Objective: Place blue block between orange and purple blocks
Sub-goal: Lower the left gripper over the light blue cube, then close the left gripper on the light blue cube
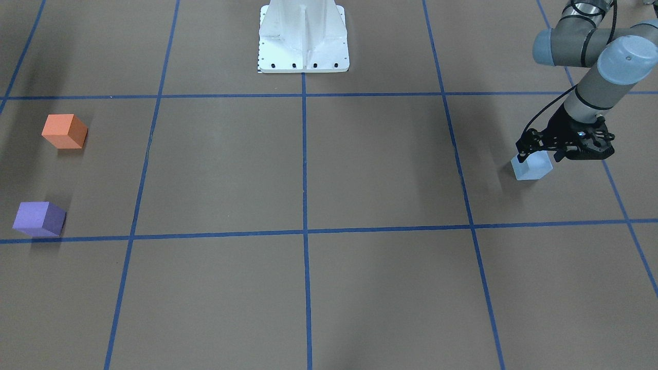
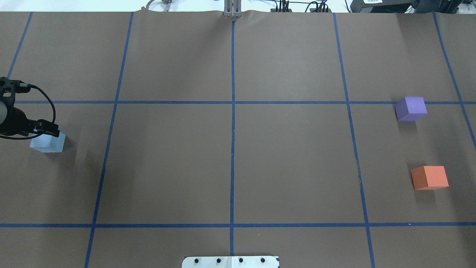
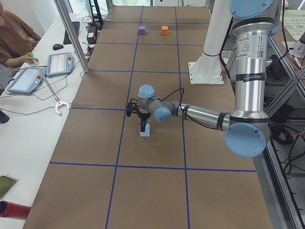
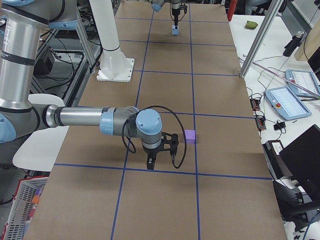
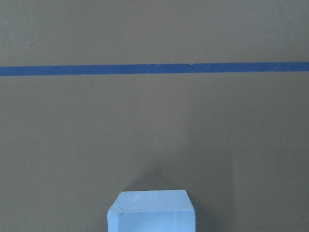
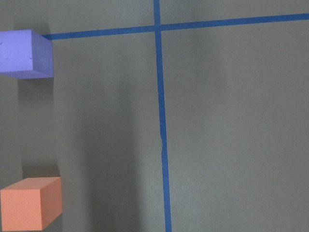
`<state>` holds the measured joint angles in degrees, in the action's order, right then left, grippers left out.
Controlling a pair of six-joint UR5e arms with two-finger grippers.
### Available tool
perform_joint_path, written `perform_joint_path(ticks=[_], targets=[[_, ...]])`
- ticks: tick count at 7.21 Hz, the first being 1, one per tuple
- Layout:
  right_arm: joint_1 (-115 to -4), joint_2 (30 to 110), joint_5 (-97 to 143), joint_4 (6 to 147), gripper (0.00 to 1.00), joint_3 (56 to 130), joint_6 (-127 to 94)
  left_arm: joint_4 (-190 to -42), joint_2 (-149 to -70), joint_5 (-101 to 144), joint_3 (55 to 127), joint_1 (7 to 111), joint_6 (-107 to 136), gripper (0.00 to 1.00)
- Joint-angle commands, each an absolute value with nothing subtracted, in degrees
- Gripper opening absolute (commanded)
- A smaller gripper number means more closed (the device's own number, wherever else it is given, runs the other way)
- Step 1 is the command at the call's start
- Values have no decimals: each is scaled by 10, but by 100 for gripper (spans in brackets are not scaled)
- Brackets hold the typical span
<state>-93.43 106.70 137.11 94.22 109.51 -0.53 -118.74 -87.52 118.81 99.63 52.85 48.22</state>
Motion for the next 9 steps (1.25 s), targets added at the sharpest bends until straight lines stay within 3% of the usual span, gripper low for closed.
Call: perform_joint_path(ticks=[1, 3, 4, 5, 6, 9], targets=[[-934, 1067, 1371, 942, 100, 1095, -5, -1188, -876, 1186, 979, 523, 481, 100], [-934, 1068, 1371, 942, 100, 1095, -5, -1189, -883, 1187, 960, 494, 482, 100], [-936, 1068, 1371, 942, 100, 1095, -5, -1189, -883, 1187, 961, 484, 488, 88], [-936, 1068, 1371, 942, 100, 1095, -5, -1188, -882, 1187, 964, 485, 490, 33], [-939, 1068, 1371, 942, 100, 1096, -5, -1187, -874, 1187, 970, 489, 488, 0], [-940, 1068, 1371, 942, 100, 1100, -5, -1131, -878, 1194, 1045, 506, 488, 0]])
